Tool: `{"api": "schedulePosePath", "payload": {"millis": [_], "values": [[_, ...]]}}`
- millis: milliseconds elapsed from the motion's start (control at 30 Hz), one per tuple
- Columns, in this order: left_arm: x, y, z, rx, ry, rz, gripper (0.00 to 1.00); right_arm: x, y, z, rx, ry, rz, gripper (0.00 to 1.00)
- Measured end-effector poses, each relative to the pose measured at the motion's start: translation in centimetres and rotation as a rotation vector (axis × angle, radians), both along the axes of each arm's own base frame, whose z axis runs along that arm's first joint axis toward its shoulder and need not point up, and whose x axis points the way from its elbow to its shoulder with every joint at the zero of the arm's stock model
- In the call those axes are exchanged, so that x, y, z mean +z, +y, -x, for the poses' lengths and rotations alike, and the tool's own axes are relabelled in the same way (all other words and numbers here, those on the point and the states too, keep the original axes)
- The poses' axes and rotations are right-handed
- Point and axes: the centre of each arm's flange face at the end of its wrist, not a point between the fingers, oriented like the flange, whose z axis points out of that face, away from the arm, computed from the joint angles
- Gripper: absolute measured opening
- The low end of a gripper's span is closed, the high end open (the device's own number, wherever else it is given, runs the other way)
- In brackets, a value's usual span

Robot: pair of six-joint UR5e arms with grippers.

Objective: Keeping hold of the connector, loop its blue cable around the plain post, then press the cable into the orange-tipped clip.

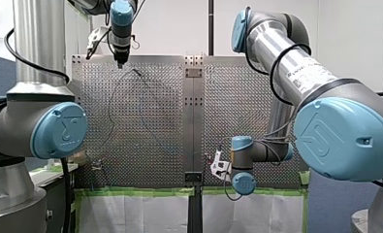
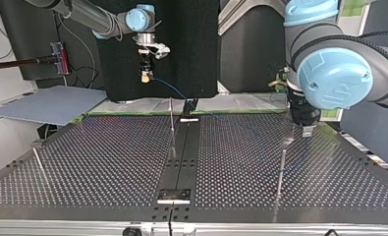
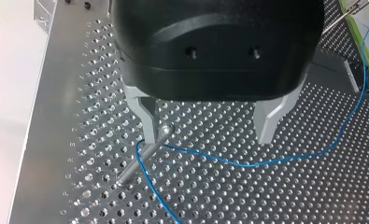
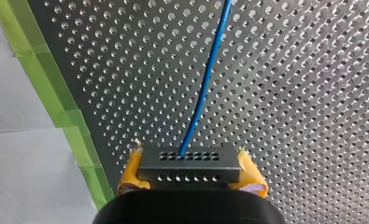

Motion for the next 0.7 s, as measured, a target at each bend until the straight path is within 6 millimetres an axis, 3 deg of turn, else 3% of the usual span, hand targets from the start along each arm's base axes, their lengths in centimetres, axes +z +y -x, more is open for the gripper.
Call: {"api": "schedulePosePath", "payload": {"millis": [467,700], "values": [[0.1,-2.4,-0.7,-0.119,-0.061,-0.068,1.0,-0.1,0.1,0.0,0.003,0.003,-0.005,0.0],[-1.8,-5.0,-2.0,-0.172,-0.062,-0.13,1.0,0.0,0.1,0.0,0.003,0.002,-0.003,0.0]]}}
